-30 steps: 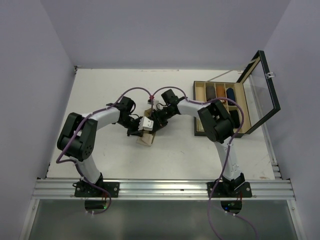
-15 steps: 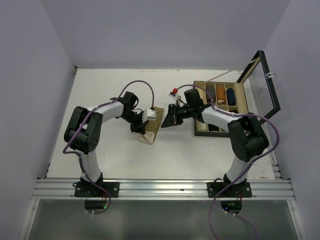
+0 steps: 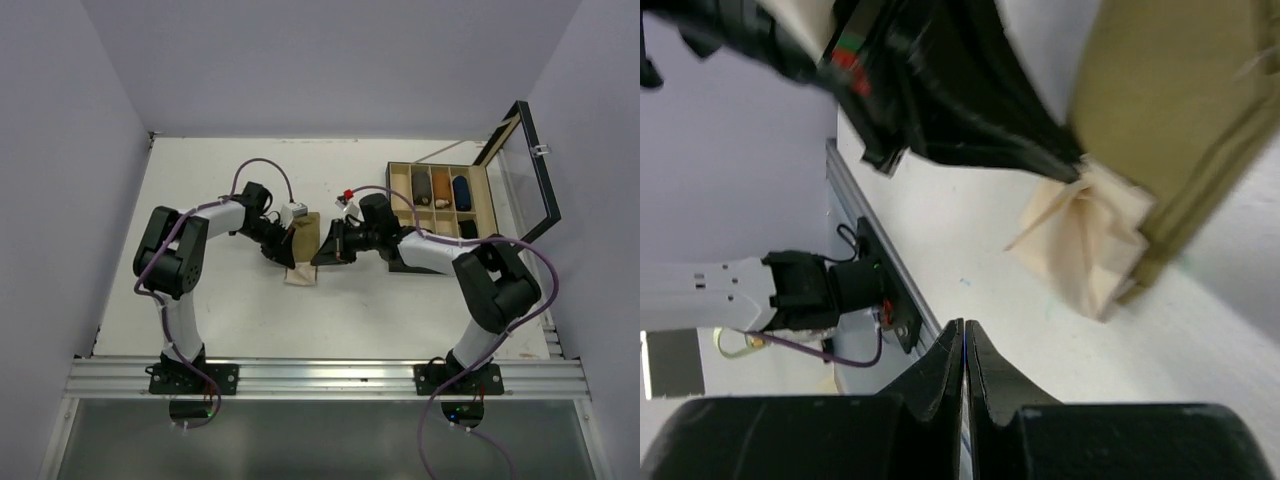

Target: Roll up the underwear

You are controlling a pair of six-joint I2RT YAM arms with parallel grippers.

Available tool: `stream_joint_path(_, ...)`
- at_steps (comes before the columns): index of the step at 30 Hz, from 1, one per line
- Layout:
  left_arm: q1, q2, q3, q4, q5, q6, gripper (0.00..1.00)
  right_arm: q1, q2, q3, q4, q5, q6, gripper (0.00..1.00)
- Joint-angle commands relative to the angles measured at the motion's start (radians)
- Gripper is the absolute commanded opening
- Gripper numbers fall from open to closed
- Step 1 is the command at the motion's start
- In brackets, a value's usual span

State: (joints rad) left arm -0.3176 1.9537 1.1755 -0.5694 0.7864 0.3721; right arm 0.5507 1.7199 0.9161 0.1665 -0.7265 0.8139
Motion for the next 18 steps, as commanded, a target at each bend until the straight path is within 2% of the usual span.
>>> stream_joint_path(1,0.006,0.065,-0.030,0.055,-0.050,-0.130,0.00,0.066,-0.016,0.029,0.045,0.021,0.031,0.07)
stream_joint_path(8,0.015,0.090,-0.013,0.048,-0.038,-0.145,0.03,0.068,0.099,0.069,0.015,-0.033,-0.005,0.05)
stream_joint_path(12,0.025,0.093,-0.016,0.052,-0.035,-0.150,0.05,0.071,0.144,0.066,0.054,-0.042,-0.016,0.05)
stream_joint_path(18,0.032,0.094,-0.019,0.055,-0.024,-0.142,0.13,0.086,0.193,0.078,0.038,-0.019,-0.081,0.03)
